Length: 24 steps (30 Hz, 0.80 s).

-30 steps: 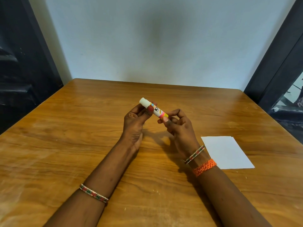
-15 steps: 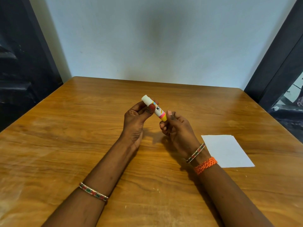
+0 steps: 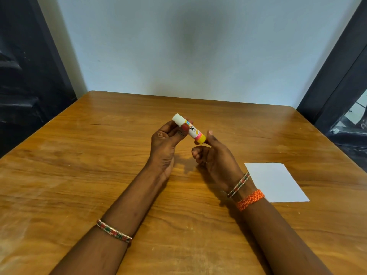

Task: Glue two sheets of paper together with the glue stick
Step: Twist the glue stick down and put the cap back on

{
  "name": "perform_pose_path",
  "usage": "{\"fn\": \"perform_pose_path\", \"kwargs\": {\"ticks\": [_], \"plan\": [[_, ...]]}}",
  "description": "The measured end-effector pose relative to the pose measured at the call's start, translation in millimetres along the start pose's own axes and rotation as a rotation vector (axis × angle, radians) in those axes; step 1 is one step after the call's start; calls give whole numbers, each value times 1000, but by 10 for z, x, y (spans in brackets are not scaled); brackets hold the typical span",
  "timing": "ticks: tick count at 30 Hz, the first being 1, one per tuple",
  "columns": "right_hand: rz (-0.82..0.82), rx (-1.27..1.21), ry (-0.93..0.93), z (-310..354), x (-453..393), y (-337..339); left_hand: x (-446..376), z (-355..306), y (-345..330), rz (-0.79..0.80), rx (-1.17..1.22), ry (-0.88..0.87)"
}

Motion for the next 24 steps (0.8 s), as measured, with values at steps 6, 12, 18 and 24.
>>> {"fn": "perform_pose_path", "kwargs": {"ticks": [6,12,18,24], "plan": [[-8,23,-16,2,-1,11,13,-12,-6,1,-10,4],[33,-22,104,127,14,60,7,-31,4,-6,32,32],[31,-89,111,85,28,12,3,-35,-3,3,45,34],[-25,-63,83,57,-9,76,22,2,-26,6,46,9]]}}
Point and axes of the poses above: each hand's wrist, its own x-axis away from the middle knuckle, its own y-axis out of the back of the hand, z = x × y, the point moved 4 cm from there along -x, towards the middle knuckle, and after that the axes turned 1 degree about -z, right-handed, at the moved point
